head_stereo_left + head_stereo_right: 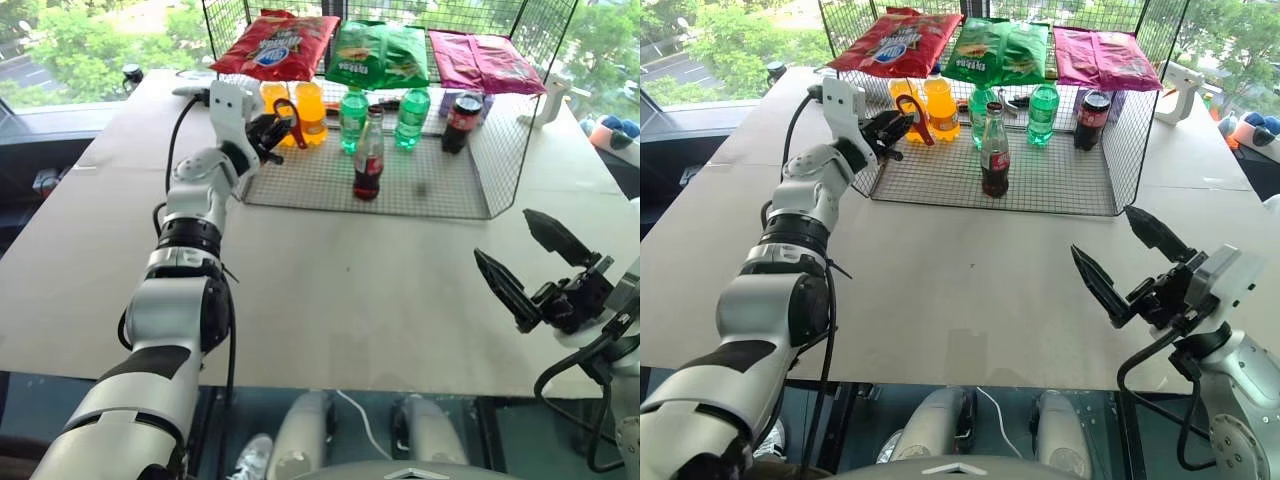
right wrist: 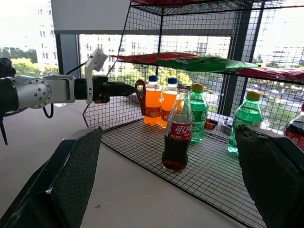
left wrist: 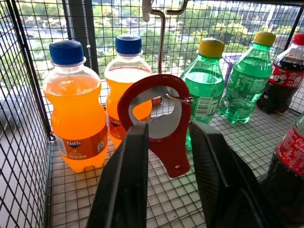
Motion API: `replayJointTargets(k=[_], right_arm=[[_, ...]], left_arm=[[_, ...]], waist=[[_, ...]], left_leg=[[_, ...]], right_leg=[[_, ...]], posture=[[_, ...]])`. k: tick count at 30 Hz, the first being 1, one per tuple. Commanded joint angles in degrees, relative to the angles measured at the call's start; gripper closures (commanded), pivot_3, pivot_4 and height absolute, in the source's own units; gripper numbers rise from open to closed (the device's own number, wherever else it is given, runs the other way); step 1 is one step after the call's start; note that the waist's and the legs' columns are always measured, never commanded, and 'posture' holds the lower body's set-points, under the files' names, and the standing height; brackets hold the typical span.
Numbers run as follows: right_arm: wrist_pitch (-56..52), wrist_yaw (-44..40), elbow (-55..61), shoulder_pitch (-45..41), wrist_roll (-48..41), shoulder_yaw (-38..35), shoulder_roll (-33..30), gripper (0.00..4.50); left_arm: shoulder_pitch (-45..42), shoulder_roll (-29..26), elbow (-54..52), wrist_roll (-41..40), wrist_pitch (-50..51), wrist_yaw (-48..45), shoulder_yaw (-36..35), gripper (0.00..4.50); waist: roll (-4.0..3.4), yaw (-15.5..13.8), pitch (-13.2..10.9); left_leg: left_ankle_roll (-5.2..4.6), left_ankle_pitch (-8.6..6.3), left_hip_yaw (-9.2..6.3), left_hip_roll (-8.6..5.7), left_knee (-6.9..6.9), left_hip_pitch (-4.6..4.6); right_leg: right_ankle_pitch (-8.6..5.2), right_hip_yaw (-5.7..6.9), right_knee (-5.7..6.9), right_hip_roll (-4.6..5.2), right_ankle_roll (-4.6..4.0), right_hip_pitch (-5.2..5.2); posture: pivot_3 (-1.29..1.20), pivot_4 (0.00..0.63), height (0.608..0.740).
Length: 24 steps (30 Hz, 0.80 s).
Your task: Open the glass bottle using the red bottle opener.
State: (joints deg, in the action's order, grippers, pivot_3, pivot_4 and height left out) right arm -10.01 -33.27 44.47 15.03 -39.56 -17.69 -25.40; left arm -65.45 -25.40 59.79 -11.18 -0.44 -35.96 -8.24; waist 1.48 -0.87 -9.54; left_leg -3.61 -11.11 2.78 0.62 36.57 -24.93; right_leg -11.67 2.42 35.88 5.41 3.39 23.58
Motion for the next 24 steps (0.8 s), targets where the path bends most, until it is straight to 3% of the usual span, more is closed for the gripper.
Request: replayJointTargets(k=[1,4,7,10,24], right_arm=[[1.94,0.33,2.89,1.70,0.53,-0.34,0.41,0.00],[2.34,0.55,3.42,2.73,0.93,-0.31,0.54,0.00],[2.56,0.78,3.71,3.18,1.40,0.01,0.73,0.00],[2.41,1.40,3.87,2.86,1.71,0.39,0.56,0.00],[1.34,4.38,5.55,2.32,2.70,1.65,0.10,0.00]], left_arm=[[-2.27,-1.10,0.34,0.81,-1.47,0.59,-0.65,3.16],[-2.16,-1.68,0.20,1.26,-1.30,1.45,-1.08,3.16],[-2.26,-1.84,0.61,1.61,-1.56,1.80,-1.09,2.33],[-2.76,-1.43,1.27,2.23,-2.19,2.45,-0.79,1.06],[-7.10,0.45,7.68,7.20,-4.57,7.65,0.84,1.06]], waist=[[0.00,0.00,0.00],[0.02,0.01,-0.01],[0.02,0.01,-0.01],[0.02,0.01,-0.01],[0.07,-0.05,-0.04]], left_leg=[[0.00,0.00,-0.01,0.00,0.00,0.00],[0.00,0.00,-0.01,0.01,0.00,0.00],[0.00,0.00,0.00,0.01,0.02,0.00],[0.00,0.00,-0.01,0.01,0.02,0.00],[0.00,0.00,-0.01,0.00,0.06,-0.01]], right_leg=[[0.00,0.00,0.00,0.00,0.00,0.00],[0.00,0.00,0.00,0.00,0.00,0.00],[0.00,0.00,0.00,0.00,0.01,0.00],[0.00,0.00,0.01,0.00,0.01,0.00],[0.00,0.01,0.02,-0.01,0.02,-0.01]], posture=[[0.00,0.150,0.740],[0.00,0.150,0.740],[0.00,0.150,0.740],[0.00,0.150,0.740],[0.00,0.150,0.740]])
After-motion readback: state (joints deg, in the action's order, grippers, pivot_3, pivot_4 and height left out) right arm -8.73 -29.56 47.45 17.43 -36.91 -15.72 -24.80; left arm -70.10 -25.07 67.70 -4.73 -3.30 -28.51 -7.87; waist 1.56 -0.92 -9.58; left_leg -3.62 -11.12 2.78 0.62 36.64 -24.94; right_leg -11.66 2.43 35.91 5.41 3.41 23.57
